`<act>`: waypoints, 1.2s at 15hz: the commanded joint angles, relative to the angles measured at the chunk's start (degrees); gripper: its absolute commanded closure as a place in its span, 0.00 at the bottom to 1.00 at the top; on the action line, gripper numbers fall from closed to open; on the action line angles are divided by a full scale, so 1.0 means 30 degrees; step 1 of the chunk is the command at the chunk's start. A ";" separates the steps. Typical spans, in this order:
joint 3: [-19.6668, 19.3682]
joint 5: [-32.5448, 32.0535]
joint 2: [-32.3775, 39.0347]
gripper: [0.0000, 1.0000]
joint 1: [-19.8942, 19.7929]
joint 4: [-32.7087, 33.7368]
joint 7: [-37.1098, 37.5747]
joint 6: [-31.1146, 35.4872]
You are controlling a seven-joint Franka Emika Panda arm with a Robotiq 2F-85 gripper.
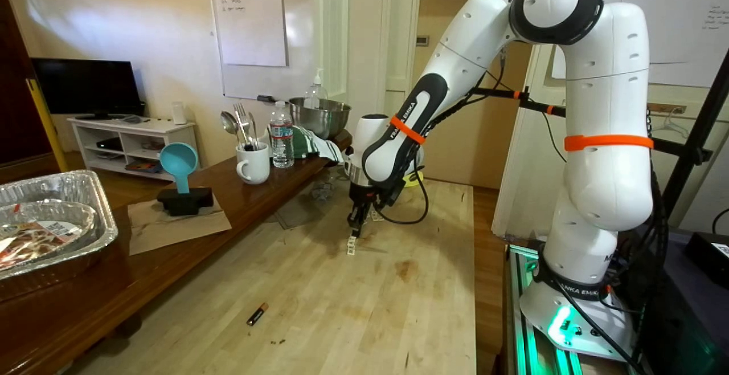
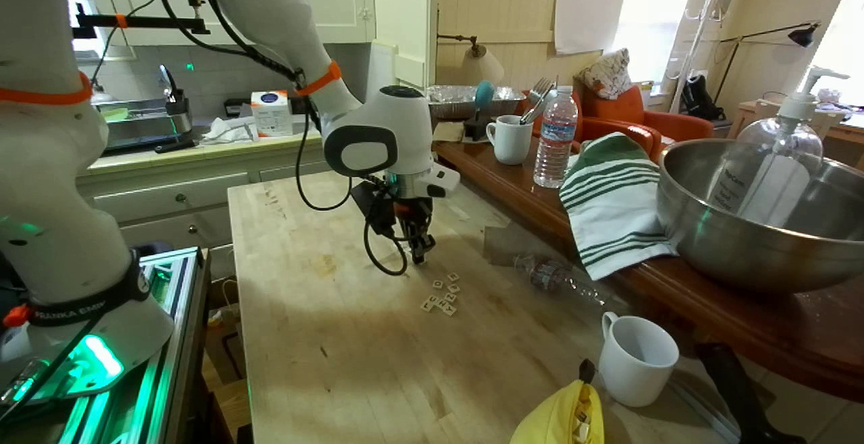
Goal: Move one letter to the left
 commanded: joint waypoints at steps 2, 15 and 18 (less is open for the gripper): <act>0.0025 0.0268 -0.0149 1.00 0.0211 -0.0413 0.0320 -0.0509; -0.0300 -0.0169 -0.0488 1.00 0.0332 -0.0709 0.0588 -0.0280; -0.0308 -0.0150 -0.0510 1.00 0.0328 -0.0712 0.0642 -0.0241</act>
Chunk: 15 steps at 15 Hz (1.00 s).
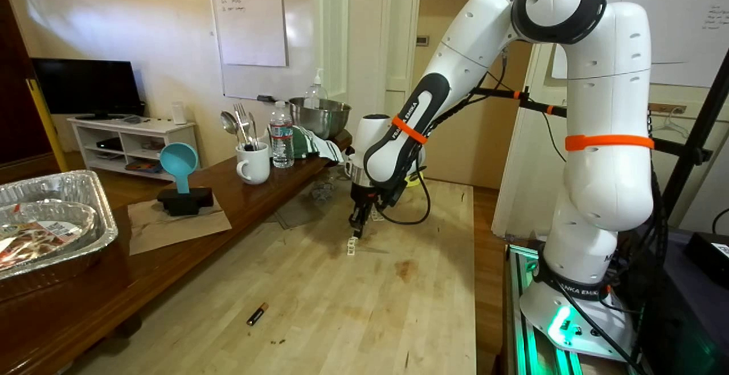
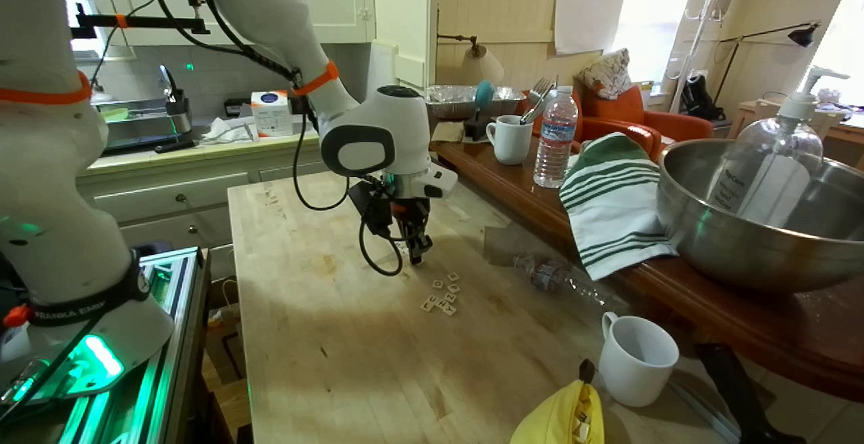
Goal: Move one letter to the left
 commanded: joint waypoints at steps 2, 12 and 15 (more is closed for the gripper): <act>-0.0222 -0.0140 -0.0302 1.00 0.0229 -0.0438 0.0368 -0.0168; -0.0141 0.0046 -0.0560 1.00 0.0098 -0.0467 0.0127 -0.0302; -0.0080 0.0203 -0.0819 1.00 0.0009 -0.0528 -0.0014 -0.0363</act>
